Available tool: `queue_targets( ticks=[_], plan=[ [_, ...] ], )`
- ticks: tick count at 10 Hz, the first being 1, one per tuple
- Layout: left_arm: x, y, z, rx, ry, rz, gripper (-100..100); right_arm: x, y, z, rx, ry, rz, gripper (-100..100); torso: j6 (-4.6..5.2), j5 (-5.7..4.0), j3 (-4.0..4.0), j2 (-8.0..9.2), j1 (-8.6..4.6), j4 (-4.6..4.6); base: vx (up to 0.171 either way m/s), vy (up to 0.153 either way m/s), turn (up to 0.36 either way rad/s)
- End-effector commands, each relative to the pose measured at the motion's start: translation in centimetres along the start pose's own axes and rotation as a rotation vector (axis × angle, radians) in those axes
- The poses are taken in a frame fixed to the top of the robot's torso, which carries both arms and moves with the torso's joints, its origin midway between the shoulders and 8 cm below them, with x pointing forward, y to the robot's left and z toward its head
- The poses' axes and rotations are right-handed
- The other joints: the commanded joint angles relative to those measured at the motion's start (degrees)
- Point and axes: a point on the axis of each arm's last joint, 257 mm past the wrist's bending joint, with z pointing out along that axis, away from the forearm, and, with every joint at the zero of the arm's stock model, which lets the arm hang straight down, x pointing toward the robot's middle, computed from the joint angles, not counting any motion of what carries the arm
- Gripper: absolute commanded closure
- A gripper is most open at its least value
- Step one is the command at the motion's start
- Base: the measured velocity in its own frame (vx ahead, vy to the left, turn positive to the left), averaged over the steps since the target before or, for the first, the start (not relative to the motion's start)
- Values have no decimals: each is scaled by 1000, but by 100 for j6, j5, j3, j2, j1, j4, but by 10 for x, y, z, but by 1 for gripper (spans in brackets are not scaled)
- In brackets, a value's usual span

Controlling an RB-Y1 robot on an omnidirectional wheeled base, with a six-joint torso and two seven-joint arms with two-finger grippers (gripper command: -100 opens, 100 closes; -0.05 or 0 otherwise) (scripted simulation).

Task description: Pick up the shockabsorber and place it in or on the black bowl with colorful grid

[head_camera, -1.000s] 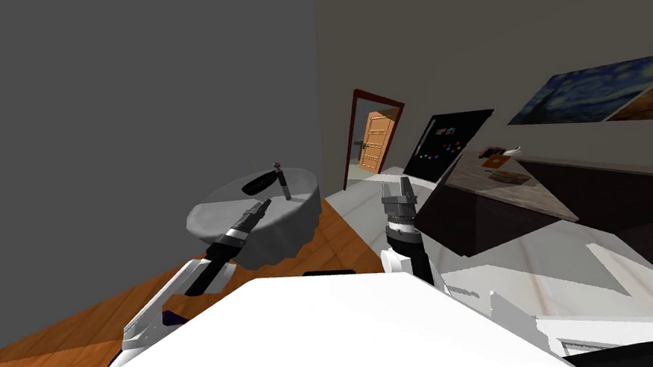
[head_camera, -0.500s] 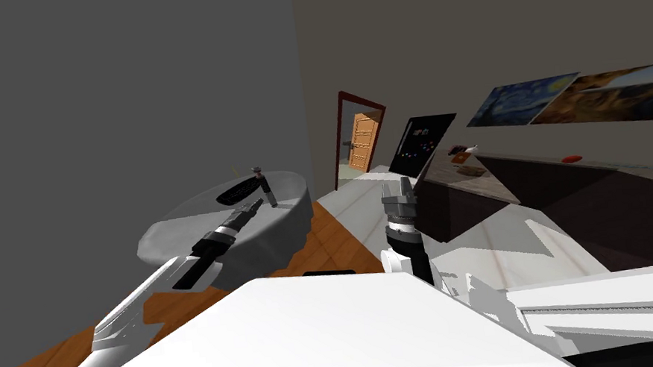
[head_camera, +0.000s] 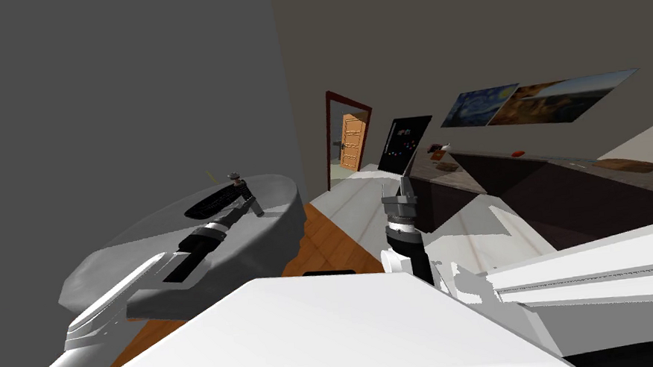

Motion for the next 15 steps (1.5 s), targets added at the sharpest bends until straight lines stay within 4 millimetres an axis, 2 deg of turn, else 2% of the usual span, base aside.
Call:
queue_targets(
  ticks=[1,2,3,4,8,9,10,11,12,15],
  plan=[
    [0,0,0,0,0,0,-100,0,0,0,0,0,0,0,0,0,0,0,0,0,36,4,-27],
    [-1,1,0,-4,0,2,0,0,0,0,0,0,0,0,-4,1,6,12,1,2,7,1,5],
    [-1,1,0,-4,0,2,-100,0,0,0,0,0,0,0,-4,1,13,23,0,5,0,0,0],
    [-1,1,0,-4,0,2,100,0,0,0,0,0,0,0,-4,1,15,27,0,6,0,0,0],
    [-1,1,0,-3,0,3,100,0,0,0,0,0,0,0,-5,1,17,30,-1,6,0,0,0],
    [-1,1,0,-3,0,2,0,0,0,0,0,0,0,0,-5,1,18,31,-1,7,0,0,0],
    [-1,1,0,-3,0,2,100,0,0,0,0,0,0,0,-4,0,19,32,-2,7,0,0,0],
    [-1,1,0,-3,0,3,0,0,0,0,0,0,0,0,-4,1,18,32,-3,7,0,0,0],
    [-12,24,1,-47,-11,7,100,0,0,0,0,0,0,0,-5,0,19,32,-3,7,-105,19,-16],
    [-24,50,0,-100,-23,11,100,0,0,0,0,0,0,0,-19,8,54,92,33,22,-134,58,-19]
  ],
)
